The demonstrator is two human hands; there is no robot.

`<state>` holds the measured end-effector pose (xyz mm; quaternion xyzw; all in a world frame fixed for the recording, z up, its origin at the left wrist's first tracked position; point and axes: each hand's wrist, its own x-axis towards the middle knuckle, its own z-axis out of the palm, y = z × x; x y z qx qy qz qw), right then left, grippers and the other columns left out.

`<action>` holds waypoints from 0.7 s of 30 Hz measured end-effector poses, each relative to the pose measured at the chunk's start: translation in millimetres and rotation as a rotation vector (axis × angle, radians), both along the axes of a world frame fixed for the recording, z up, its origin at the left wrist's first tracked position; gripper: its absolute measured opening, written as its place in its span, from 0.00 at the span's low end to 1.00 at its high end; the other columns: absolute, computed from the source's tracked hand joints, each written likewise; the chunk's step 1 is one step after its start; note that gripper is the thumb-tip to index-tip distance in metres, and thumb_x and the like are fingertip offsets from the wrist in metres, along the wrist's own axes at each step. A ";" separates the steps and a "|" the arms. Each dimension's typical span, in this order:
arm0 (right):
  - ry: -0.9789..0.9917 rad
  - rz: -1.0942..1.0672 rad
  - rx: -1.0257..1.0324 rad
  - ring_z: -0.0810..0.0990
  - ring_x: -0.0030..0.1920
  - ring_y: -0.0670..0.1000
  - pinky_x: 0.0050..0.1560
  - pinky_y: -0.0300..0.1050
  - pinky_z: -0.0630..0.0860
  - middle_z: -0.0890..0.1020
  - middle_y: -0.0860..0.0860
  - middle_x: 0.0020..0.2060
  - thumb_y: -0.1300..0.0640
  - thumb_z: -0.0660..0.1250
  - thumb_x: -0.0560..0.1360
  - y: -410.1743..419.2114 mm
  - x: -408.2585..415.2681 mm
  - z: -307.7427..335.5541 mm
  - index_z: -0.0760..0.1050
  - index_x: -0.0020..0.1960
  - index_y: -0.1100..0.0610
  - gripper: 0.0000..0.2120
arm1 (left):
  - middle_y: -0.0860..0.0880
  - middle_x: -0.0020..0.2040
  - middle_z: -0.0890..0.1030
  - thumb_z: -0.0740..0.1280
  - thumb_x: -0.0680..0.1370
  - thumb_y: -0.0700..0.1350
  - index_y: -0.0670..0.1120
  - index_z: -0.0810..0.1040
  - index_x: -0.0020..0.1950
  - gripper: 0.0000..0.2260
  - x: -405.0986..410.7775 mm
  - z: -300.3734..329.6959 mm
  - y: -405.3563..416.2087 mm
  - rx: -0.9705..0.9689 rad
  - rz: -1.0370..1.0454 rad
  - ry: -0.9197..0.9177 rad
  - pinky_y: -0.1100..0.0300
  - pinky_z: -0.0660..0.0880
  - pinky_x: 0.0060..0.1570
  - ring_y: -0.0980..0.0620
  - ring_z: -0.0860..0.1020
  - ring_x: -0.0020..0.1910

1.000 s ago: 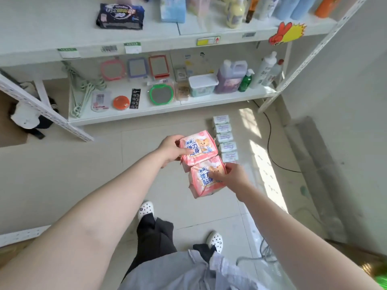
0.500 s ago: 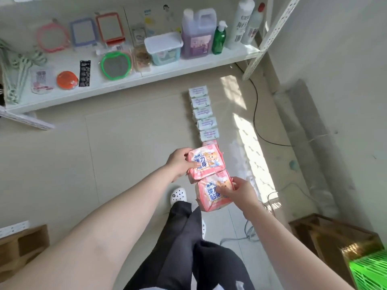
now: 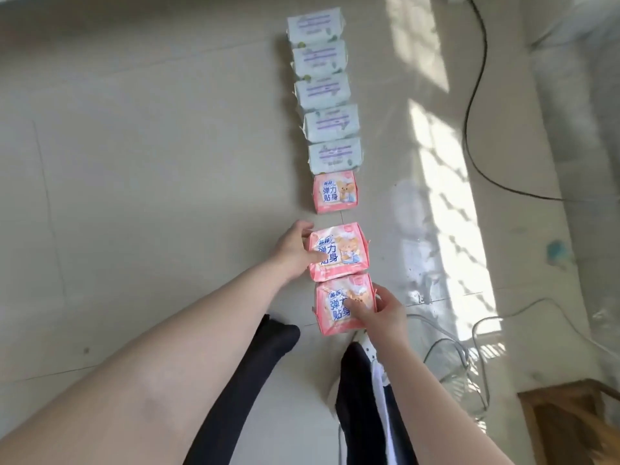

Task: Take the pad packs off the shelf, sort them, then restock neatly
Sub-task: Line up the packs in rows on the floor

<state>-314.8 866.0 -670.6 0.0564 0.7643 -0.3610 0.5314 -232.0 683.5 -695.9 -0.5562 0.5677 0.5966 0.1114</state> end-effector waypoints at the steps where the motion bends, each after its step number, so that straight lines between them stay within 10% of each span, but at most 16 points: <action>1: -0.005 -0.011 -0.003 0.86 0.41 0.55 0.42 0.48 0.82 0.86 0.51 0.42 0.63 0.76 0.68 1.5 -2.7 -26.6 0.79 0.54 0.54 0.17 | 0.46 0.65 0.74 0.75 0.69 0.34 0.43 0.66 0.68 0.31 -3.5 -25.3 1.6 -0.001 0.019 -0.010 0.51 0.73 0.62 0.50 0.74 0.59; 4: -0.010 -0.042 -0.007 0.85 0.39 0.49 0.35 0.36 0.79 0.85 0.48 0.42 0.63 0.76 0.69 0.2 -11.1 -89.0 0.77 0.53 0.52 0.16 | 0.45 0.66 0.74 0.74 0.70 0.33 0.42 0.64 0.68 0.31 -13.3 -85.8 0.4 0.024 0.069 -0.021 0.54 0.74 0.58 0.51 0.73 0.59; 12: 0.060 -0.079 -0.016 0.84 0.50 0.50 0.53 0.47 0.80 0.84 0.49 0.53 0.58 0.78 0.67 -15.4 -24.7 -169.0 0.74 0.64 0.52 0.27 | 0.49 0.70 0.71 0.68 0.76 0.36 0.49 0.47 0.78 0.39 -31.7 -150.9 -7.6 0.051 0.179 -0.013 0.51 0.73 0.61 0.51 0.73 0.65; 14: 0.051 -0.079 0.018 0.83 0.53 0.50 0.57 0.50 0.79 0.82 0.51 0.57 0.51 0.79 0.64 -17.3 -24.7 -174.9 0.71 0.69 0.52 0.35 | 0.48 0.71 0.71 0.69 0.76 0.43 0.47 0.54 0.77 0.35 -30.0 -153.4 -3.5 0.065 0.198 -0.048 0.49 0.71 0.65 0.49 0.72 0.66; 21: -0.047 -0.033 -0.014 0.84 0.48 0.49 0.43 0.37 0.79 0.85 0.49 0.48 0.59 0.74 0.71 -20.5 -23.0 -177.8 0.76 0.58 0.55 0.17 | 0.49 0.60 0.79 0.69 0.77 0.41 0.43 0.71 0.65 0.18 -33.2 -149.7 5.9 0.118 0.220 -0.021 0.66 0.71 0.42 0.54 0.76 0.51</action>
